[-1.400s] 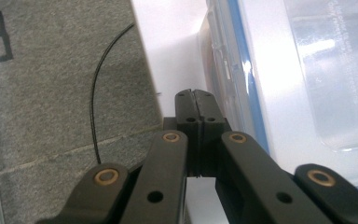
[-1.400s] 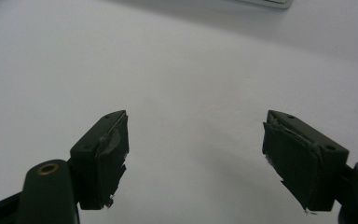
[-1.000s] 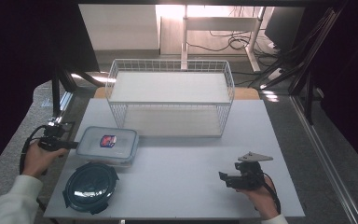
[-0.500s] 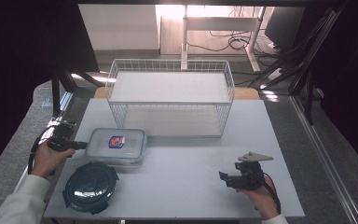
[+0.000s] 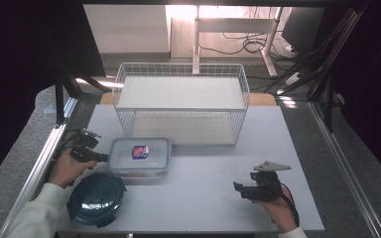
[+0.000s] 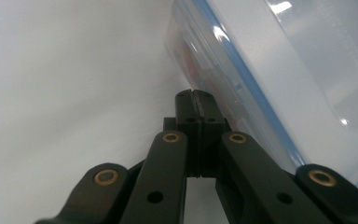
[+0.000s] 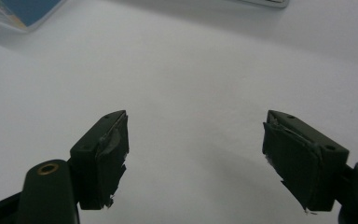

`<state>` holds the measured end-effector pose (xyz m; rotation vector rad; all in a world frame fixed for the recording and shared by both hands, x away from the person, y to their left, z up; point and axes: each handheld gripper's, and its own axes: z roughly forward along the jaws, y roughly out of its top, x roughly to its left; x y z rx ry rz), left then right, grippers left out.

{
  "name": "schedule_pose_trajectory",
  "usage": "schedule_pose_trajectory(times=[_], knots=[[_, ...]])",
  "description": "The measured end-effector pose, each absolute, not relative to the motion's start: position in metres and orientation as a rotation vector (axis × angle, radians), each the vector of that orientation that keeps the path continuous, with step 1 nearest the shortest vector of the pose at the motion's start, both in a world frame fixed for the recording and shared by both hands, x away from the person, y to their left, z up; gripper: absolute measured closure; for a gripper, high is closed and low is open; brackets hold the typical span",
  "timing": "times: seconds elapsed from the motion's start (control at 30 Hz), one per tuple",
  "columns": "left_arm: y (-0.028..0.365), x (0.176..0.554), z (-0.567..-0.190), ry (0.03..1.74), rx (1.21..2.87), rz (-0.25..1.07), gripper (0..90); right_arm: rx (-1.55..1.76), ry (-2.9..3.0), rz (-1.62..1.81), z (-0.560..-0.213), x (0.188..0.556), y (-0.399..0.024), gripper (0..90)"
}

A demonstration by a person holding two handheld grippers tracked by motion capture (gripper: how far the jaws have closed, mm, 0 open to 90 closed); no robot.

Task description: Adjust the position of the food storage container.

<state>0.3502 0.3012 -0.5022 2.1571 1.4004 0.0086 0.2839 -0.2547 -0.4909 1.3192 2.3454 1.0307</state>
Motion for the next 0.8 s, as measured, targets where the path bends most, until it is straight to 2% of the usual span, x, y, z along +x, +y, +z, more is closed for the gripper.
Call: schedule_pose_trajectory(times=[0.8], knots=[[0.248,0.369,-0.494,1.292,2.276,-0.078,90.0,1.315,2.349,1.023,-0.492,0.285,-0.255,22.3]])
